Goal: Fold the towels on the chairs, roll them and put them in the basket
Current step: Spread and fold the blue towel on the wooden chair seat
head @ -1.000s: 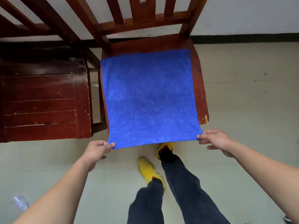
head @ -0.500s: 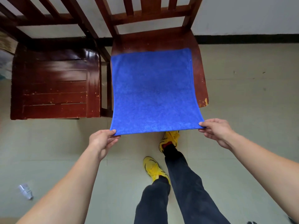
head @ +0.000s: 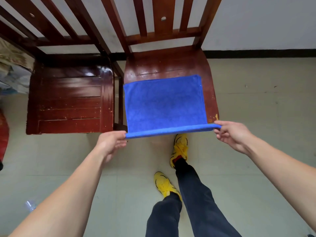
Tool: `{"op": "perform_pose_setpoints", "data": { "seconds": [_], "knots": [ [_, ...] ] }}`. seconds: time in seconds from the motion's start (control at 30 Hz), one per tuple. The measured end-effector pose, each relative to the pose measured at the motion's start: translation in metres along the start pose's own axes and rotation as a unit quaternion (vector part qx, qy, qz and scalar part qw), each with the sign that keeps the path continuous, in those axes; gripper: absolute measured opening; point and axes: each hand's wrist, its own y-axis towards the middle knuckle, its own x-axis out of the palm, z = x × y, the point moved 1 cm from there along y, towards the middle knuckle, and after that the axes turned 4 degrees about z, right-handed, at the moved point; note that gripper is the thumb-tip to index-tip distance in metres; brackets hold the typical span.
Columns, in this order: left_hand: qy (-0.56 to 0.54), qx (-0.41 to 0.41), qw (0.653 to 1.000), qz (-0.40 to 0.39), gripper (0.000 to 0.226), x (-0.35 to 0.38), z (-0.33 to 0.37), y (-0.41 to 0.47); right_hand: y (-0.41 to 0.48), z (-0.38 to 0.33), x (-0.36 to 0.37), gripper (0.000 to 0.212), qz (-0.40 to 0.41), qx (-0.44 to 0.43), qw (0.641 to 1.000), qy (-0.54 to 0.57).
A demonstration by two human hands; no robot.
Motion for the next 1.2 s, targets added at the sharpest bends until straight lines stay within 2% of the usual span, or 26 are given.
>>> {"op": "perform_pose_setpoints", "data": {
  "seconds": [0.07, 0.17, 0.23, 0.3, 0.47, 0.6, 0.7, 0.73, 0.8, 0.87, 0.9, 0.93, 1.0, 1.07, 1.1, 1.13, 1.2],
  "knots": [
    [0.073, 0.053, 0.996, 0.020, 0.024, 0.006, 0.026, 0.013, 0.007, -0.024, 0.011, 0.039, 0.004, -0.039, 0.998, -0.043],
    [0.215, 0.123, 0.967, 0.061, 0.013, 0.017, 0.064, 0.037, 0.023, -0.059, 0.026, 0.021, 0.022, -0.111, 0.985, -0.129],
    [0.238, 0.154, 0.955, 0.086, 0.004, 0.025, 0.089, 0.057, 0.039, -0.083, 0.036, 0.010, 0.036, -0.138, 0.975, -0.170],
    [0.238, 0.171, 0.952, 0.090, 0.003, 0.031, 0.110, 0.073, 0.055, -0.104, 0.045, 0.014, 0.030, -0.141, 0.973, -0.182],
    [0.249, 0.143, 0.953, 0.100, 0.010, 0.045, 0.144, 0.122, 0.103, -0.146, 0.067, 0.017, 0.016, -0.113, 0.971, -0.209],
    [0.255, 0.108, 0.954, 0.119, 0.020, 0.058, 0.150, 0.155, 0.139, -0.158, 0.085, 0.024, 0.029, -0.132, 0.962, -0.239],
    [0.282, 0.097, 0.944, 0.144, 0.014, 0.070, 0.150, 0.172, 0.163, -0.158, 0.093, 0.029, 0.037, -0.142, 0.948, -0.283],
    [0.290, 0.096, 0.939, 0.157, 0.010, 0.073, 0.150, 0.174, 0.169, -0.158, 0.094, 0.027, 0.046, -0.153, 0.936, -0.313],
    [0.313, 0.109, 0.923, 0.193, 0.012, 0.078, 0.151, 0.173, 0.174, -0.161, 0.093, 0.020, 0.097, -0.206, 0.886, -0.403],
    [0.370, 0.173, 0.883, 0.233, 0.021, 0.083, 0.151, 0.161, 0.165, -0.163, 0.097, 0.011, 0.133, -0.291, 0.838, -0.442],
    [0.386, 0.220, 0.864, 0.237, 0.021, 0.088, 0.150, 0.153, 0.158, -0.162, 0.103, 0.010, 0.127, -0.325, 0.833, -0.428],
    [0.386, 0.266, 0.856, 0.219, 0.020, 0.095, 0.148, 0.145, 0.151, -0.159, 0.111, 0.011, 0.109, -0.346, 0.835, -0.414],
    [0.359, 0.305, 0.875, 0.111, 0.022, 0.115, 0.140, 0.132, 0.137, -0.149, 0.133, 0.013, 0.027, -0.317, 0.868, -0.380],
    [0.352, 0.271, 0.896, -0.022, 0.035, 0.133, 0.128, 0.123, 0.127, -0.136, 0.153, 0.020, -0.087, -0.203, 0.922, -0.319],
    [0.347, 0.244, 0.903, -0.063, 0.042, 0.138, 0.122, 0.124, 0.126, -0.133, 0.158, 0.024, -0.116, -0.145, 0.940, -0.286],
    [0.336, 0.215, 0.914, -0.078, 0.047, 0.138, 0.118, 0.128, 0.128, -0.131, 0.159, 0.026, -0.118, -0.106, 0.953, -0.256],
    [0.308, 0.176, 0.933, -0.059, 0.050, 0.130, 0.113, 0.139, 0.136, -0.134, 0.151, 0.028, -0.075, -0.077, 0.975, -0.195]
  ]
}}
